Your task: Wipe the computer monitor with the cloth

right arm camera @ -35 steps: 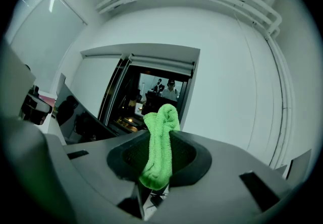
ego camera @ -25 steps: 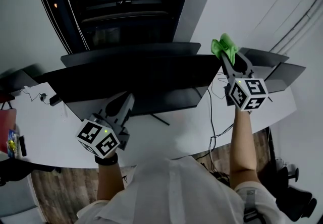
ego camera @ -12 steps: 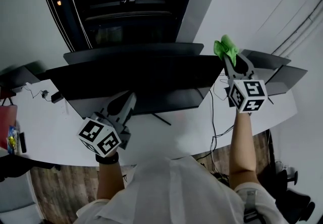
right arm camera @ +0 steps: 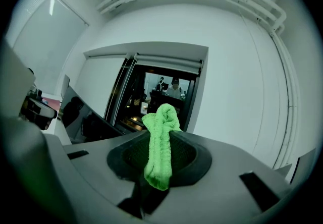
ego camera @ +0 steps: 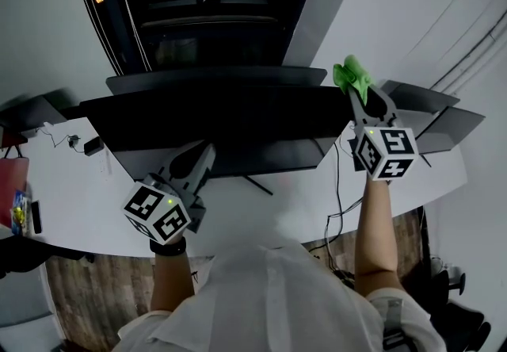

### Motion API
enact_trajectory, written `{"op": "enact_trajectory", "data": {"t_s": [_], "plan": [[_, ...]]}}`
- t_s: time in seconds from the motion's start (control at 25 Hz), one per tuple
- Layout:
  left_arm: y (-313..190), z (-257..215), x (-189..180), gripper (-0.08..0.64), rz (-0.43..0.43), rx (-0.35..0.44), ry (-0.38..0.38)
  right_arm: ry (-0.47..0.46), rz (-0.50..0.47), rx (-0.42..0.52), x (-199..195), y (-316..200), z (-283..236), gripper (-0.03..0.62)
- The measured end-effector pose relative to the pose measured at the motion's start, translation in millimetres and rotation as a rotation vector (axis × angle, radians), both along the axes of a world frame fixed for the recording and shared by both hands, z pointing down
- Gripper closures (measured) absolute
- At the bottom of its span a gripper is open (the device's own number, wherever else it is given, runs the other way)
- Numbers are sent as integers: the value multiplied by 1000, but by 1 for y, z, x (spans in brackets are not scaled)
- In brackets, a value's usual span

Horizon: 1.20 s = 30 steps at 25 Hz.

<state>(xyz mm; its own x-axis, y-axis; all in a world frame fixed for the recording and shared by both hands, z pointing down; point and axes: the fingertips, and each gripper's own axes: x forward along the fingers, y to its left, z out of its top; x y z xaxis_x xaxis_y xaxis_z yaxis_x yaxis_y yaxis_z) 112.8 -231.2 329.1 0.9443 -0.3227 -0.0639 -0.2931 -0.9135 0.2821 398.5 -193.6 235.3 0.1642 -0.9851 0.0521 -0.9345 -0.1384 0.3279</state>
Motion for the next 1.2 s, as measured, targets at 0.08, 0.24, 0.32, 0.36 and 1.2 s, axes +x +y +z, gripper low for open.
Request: {"op": "enact_trajectory", "data": {"t_s": [0.08, 0.24, 0.32, 0.36, 1.2], "plan": [[-1, -1, -4, 543, 0, 2, 0, -5, -11, 1, -9, -3, 0, 514], [-3, -1, -13, 543, -7, 2, -1, -13, -35, 2, -29, -11, 1, 514], [-4, -1, -19, 543, -8, 3, -3, -17, -48, 3, -39, -16, 1, 514], [-4, -1, -22, 543, -8, 3, -4, -18, -54, 4, -44, -18, 1, 515], [-27, 3, -109, 543, -89, -5, -41, -39, -176, 10, -150, -65, -1, 515]]}}
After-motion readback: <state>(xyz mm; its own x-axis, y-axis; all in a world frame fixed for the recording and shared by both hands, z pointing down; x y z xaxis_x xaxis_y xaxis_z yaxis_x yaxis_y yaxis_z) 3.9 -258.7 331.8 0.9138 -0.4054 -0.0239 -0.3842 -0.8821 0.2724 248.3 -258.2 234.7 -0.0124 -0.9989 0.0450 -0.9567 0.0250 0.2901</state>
